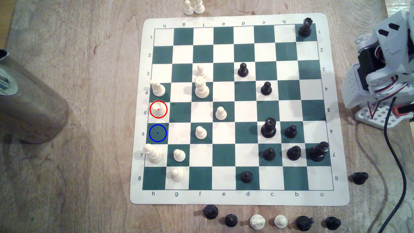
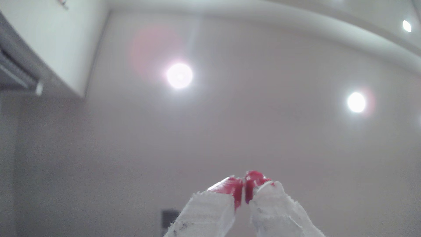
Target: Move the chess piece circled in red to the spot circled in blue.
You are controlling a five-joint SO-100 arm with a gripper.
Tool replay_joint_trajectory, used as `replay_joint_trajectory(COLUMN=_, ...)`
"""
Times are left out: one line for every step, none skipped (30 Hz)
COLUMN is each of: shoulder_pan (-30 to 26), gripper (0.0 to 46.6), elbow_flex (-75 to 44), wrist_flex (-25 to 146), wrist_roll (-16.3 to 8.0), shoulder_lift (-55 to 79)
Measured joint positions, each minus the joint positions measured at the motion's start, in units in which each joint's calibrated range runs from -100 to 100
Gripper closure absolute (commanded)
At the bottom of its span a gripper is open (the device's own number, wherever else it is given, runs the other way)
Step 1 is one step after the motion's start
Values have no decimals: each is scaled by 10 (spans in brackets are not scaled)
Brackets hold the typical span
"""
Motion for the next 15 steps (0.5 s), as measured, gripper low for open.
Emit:
replay_joint_trajectory(shoulder_pan=0, gripper=464, elbow_flex=0, wrist_flex=0, wrist_roll=0, shoulder_lift=0)
replay_joint_trajectory(shoulder_pan=0, gripper=464, elbow_flex=0, wrist_flex=0, wrist_roll=0, shoulder_lift=0)
replay_joint_trajectory(shoulder_pan=-3, gripper=464, elbow_flex=0, wrist_flex=6, wrist_roll=0, shoulder_lift=0)
replay_joint_trajectory(shoulder_pan=-8, gripper=464, elbow_flex=-1, wrist_flex=34, wrist_roll=0, shoulder_lift=0)
replay_joint_trajectory(shoulder_pan=-10, gripper=464, elbow_flex=-9, wrist_flex=79, wrist_roll=0, shoulder_lift=0)
replay_joint_trajectory(shoulder_pan=-13, gripper=464, elbow_flex=-20, wrist_flex=138, wrist_roll=0, shoulder_lift=0)
replay_joint_trajectory(shoulder_pan=-13, gripper=464, elbow_flex=-28, wrist_flex=202, wrist_roll=0, shoulder_lift=0)
replay_joint_trajectory(shoulder_pan=-13, gripper=464, elbow_flex=-37, wrist_flex=262, wrist_roll=0, shoulder_lift=0)
replay_joint_trajectory(shoulder_pan=-13, gripper=464, elbow_flex=-55, wrist_flex=327, wrist_roll=0, shoulder_lift=0)
replay_joint_trajectory(shoulder_pan=-13, gripper=464, elbow_flex=-79, wrist_flex=391, wrist_roll=0, shoulder_lift=0)
replay_joint_trajectory(shoulder_pan=-2, gripper=464, elbow_flex=-124, wrist_flex=512, wrist_roll=0, shoulder_lift=0)
replay_joint_trajectory(shoulder_pan=1, gripper=464, elbow_flex=-144, wrist_flex=589, wrist_roll=0, shoulder_lift=0)
replay_joint_trajectory(shoulder_pan=7, gripper=464, elbow_flex=-160, wrist_flex=663, wrist_roll=0, shoulder_lift=0)
replay_joint_trajectory(shoulder_pan=13, gripper=464, elbow_flex=-174, wrist_flex=728, wrist_roll=0, shoulder_lift=0)
replay_joint_trajectory(shoulder_pan=24, gripper=464, elbow_flex=-195, wrist_flex=832, wrist_roll=0, shoulder_lift=0)
